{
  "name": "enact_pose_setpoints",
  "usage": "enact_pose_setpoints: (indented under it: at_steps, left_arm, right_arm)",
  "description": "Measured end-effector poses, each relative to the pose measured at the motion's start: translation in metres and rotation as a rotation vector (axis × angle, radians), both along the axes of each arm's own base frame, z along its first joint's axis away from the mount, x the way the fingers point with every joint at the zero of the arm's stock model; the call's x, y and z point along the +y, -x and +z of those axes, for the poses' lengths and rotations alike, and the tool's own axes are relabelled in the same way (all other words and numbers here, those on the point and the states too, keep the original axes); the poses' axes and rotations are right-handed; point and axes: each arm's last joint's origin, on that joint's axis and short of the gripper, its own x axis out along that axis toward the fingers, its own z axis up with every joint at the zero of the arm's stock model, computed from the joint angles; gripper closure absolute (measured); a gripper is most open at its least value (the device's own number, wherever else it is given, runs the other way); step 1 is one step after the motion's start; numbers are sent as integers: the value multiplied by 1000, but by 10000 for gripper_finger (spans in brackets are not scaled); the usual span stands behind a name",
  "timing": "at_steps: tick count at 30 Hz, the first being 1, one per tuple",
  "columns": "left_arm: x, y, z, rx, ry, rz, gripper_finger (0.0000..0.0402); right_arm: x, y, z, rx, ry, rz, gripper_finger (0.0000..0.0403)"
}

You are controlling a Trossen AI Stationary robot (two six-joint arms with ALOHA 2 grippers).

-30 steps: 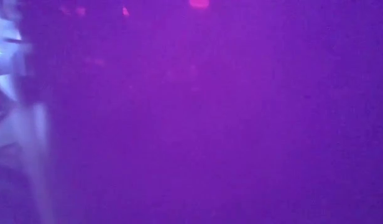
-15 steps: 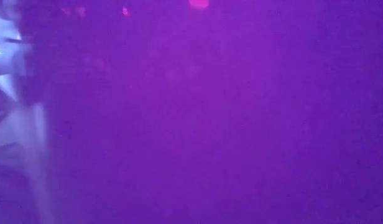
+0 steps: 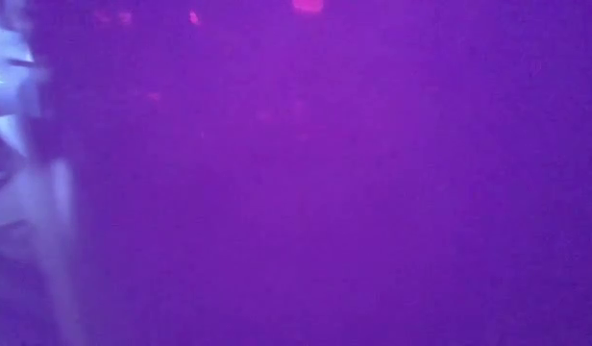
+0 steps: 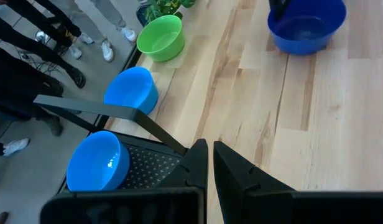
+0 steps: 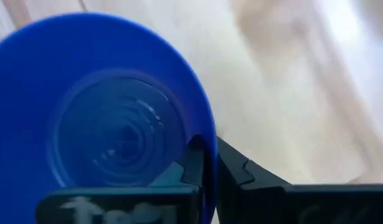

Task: Pick & Place Mini bowls
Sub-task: Stack the top purple bowl on the purple bowl on the shelf

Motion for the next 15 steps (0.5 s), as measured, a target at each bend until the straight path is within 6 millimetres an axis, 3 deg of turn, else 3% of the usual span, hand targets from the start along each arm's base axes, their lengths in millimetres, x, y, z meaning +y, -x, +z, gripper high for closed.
enact_pose_setpoints:
  at_steps: [15]
  left_arm:
    - [-1,-4,4,0,-60,-70,380]
  right_arm:
    - [-7,-38,76,-200,327,53,395]
